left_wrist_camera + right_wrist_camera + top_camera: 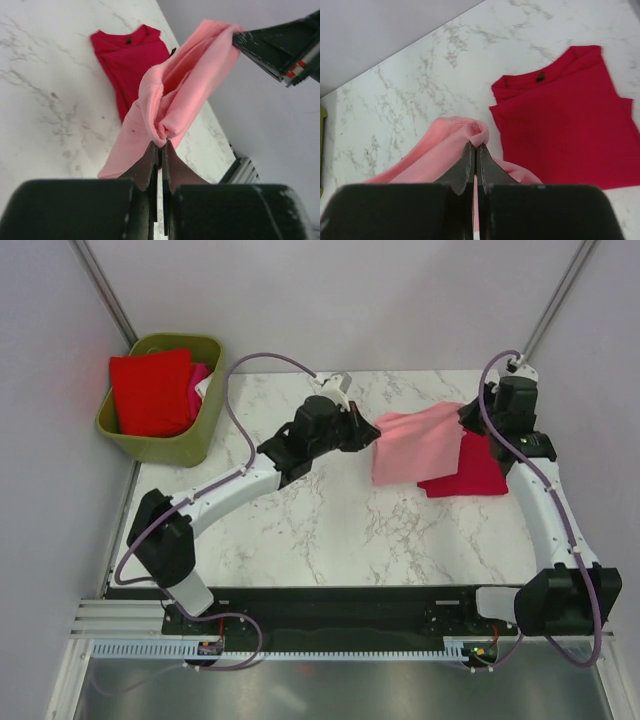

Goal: Fold and stack the t-shirts
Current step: Fold the tshirt

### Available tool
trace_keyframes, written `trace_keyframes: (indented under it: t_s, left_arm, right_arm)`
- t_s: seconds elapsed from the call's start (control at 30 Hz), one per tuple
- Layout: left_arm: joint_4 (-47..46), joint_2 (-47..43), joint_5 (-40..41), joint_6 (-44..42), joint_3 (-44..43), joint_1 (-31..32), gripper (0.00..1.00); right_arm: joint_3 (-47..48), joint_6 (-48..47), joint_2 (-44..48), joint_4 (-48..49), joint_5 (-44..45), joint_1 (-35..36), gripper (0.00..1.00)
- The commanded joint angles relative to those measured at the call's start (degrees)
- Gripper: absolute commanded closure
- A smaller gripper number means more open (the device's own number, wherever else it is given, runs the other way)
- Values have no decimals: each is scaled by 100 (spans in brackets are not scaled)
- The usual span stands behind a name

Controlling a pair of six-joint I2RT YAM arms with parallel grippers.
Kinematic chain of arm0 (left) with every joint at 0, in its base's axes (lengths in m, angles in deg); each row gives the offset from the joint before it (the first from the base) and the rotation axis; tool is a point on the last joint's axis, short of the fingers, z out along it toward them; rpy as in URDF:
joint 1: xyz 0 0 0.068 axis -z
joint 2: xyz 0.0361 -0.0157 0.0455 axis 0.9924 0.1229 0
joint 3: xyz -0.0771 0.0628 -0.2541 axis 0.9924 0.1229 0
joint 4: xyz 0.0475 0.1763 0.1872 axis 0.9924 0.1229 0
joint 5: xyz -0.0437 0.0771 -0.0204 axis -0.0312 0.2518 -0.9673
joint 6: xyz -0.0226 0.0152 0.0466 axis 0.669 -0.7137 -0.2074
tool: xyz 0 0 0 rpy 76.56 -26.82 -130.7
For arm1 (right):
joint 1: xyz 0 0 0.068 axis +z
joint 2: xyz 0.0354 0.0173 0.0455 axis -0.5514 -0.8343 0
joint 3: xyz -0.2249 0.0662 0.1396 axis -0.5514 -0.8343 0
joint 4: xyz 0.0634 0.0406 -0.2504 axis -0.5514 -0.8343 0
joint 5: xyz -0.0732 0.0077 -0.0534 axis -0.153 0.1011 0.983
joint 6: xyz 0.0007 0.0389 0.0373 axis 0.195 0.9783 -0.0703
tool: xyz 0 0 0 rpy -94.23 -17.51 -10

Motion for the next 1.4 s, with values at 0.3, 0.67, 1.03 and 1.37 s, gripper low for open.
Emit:
trace_keyframes:
  t_s: [0.3,0.67,1.03,1.37]
  left_arm:
    - [-217,1070,898,333,-1543,1399,98]
    - [-340,1976,968,597,-2230,1663,98]
    - [-463,1968,1205,439,-1977,1646,98]
    - [-578,45,1574,412,-88,1602,98]
  right_arm:
    - [56,-165,307,-830,379,-1694,100]
    - [258,-147,-97,-821,204,-2178,100]
    - [99,-112,-54,-689,-762,-2178,100]
    - [73,-24,702,-1058,-1572,-1687,100]
